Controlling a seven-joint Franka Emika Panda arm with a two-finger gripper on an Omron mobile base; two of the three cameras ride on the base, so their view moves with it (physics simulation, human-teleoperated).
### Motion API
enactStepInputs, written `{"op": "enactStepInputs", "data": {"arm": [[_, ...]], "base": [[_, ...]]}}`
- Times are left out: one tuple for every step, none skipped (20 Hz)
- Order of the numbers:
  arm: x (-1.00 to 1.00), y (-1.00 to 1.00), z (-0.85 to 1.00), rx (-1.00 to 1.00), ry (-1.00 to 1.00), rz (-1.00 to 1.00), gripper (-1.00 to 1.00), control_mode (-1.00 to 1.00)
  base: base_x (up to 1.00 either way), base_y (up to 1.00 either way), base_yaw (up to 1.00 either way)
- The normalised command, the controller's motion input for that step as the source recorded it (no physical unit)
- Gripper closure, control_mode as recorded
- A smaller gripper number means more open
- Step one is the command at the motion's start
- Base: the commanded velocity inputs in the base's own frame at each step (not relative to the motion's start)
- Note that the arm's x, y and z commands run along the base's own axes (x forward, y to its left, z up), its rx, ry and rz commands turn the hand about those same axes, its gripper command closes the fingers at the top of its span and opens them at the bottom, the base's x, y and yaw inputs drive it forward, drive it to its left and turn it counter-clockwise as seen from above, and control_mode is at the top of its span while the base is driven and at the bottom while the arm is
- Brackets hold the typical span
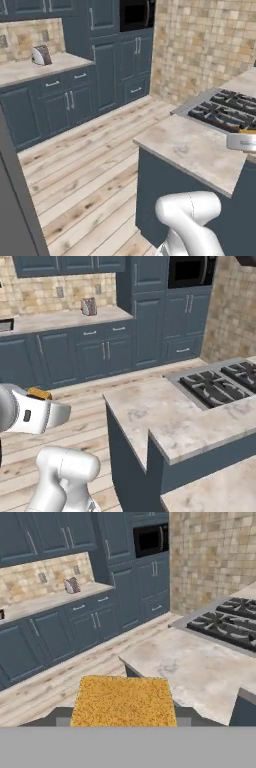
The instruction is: Take the cake and donut from the fridge and place them on the empty tray on the dining counter.
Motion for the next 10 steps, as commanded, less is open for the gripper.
{"op": "enactStepInputs", "data": {"arm": [[0.0, 0.0, 0.0, 0.0, 0.0, 0.0, 1.0, 1.0], [0.0, 0.0, 0.0, 0.0, 0.0, 0.0, 1.0, 1.0], [0.0, 0.0, 0.0, 0.0, 0.0, 0.0, 1.0, 1.0], [0.0, 0.0, 0.0, 0.0, 0.0, 0.0, 1.0, 1.0], [0.0, 0.0, 0.0, 0.0, 0.0, 0.0, 1.0, 1.0], [0.0, 0.0, 0.0, 0.0, 0.0, 0.0, 1.0, 1.0], [0.0, 0.0, 0.0, 0.0, 0.0, 0.0, 1.0, 1.0], [0.0, 0.0, 0.0, 0.0, 0.0, 0.0, 1.0, 1.0], [0.0, 0.0, 0.0, 0.0, 0.0, 0.0, 1.0, 1.0], [0.0, 0.0, 0.0, 0.0, 0.0, 0.0, 1.0, 1.0]], "base": [[-0.39, -0.29, -0.79], [-0.41, -0.33, -0.77], [-0.43, -0.39, -0.74], [-0.31, -0.52, -0.54], [-0.13, -0.8, -0.21], [-0.36, -1.0, -0.1], [-0.62, -1.0, -0.11], [-0.94, -1.0, -0.18], [-1.0, -1.0, -0.23], [-1.0, -1.0, -0.23]]}}
